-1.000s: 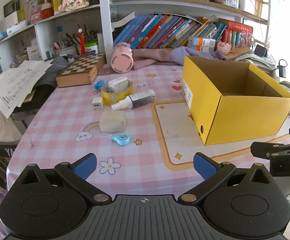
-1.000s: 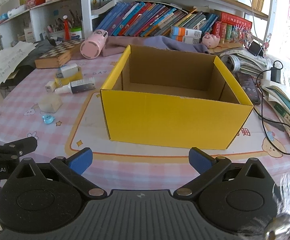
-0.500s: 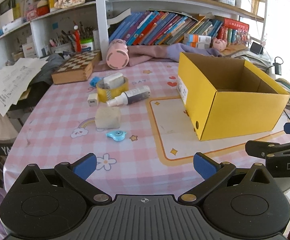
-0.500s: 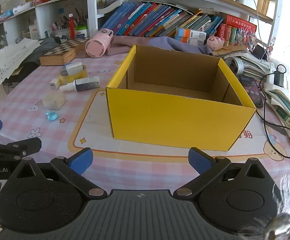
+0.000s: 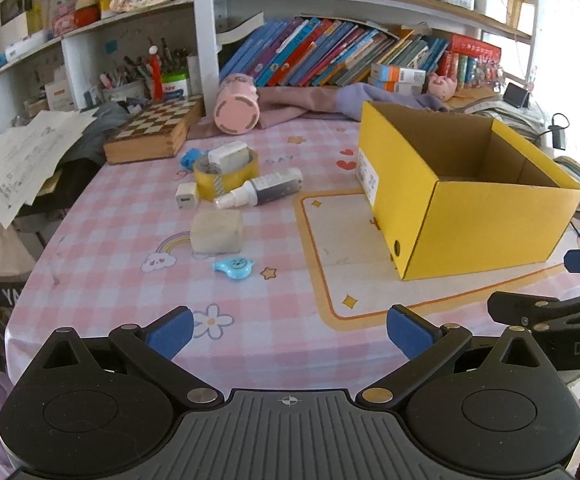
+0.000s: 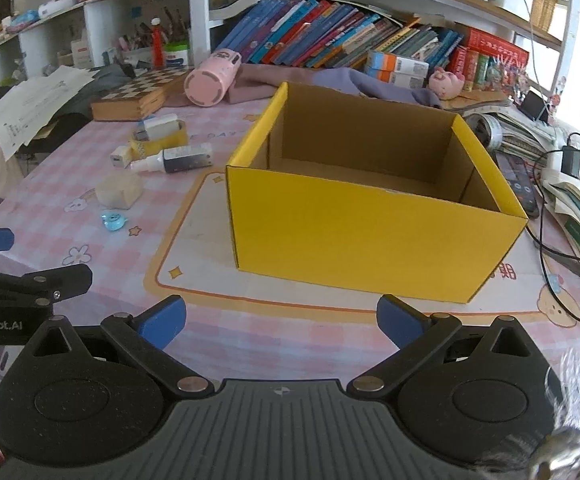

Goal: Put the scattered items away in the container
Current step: 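Move both tools from the box toward the scattered items on the table, then grasp the blue whistle clip with the left tool while the right tool grasps the cream soap bar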

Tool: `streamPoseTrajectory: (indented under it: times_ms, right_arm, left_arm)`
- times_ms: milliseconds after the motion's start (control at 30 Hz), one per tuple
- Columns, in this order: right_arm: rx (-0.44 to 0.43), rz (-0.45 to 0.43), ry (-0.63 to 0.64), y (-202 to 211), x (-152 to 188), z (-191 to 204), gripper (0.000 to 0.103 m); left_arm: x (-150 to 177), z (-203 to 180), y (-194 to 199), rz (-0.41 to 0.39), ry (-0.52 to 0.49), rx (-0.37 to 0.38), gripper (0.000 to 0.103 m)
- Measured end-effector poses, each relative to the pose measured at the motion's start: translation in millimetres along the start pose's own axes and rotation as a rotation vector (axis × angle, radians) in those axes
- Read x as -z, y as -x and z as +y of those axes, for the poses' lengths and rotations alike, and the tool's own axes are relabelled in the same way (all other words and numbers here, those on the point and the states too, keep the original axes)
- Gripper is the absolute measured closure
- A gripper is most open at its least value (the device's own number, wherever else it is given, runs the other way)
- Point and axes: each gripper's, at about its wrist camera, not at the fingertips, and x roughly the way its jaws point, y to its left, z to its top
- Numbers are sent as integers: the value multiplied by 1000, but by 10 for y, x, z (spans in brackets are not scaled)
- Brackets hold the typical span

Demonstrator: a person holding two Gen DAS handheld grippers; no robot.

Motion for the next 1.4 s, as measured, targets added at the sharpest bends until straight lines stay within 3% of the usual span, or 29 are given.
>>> streamPoseTrajectory:
  times_ms: [500,767,1000,1400]
  right_arm:
    - [-62,-27,80,46,-42,248,17]
    - [-157,-45,160,56,-93,536,45]
    - [-192,-71,195,38,-204,713,45]
    - [-230,-140,193,-40,-446,839,45]
  left_arm:
    - [73,204,67,-5,53,-43,0]
    - [139,396,146,-6,83,-86,0]
    - [163,565,204,-18,119,-116,0]
    - [103,565,199,-69,41,-98,1]
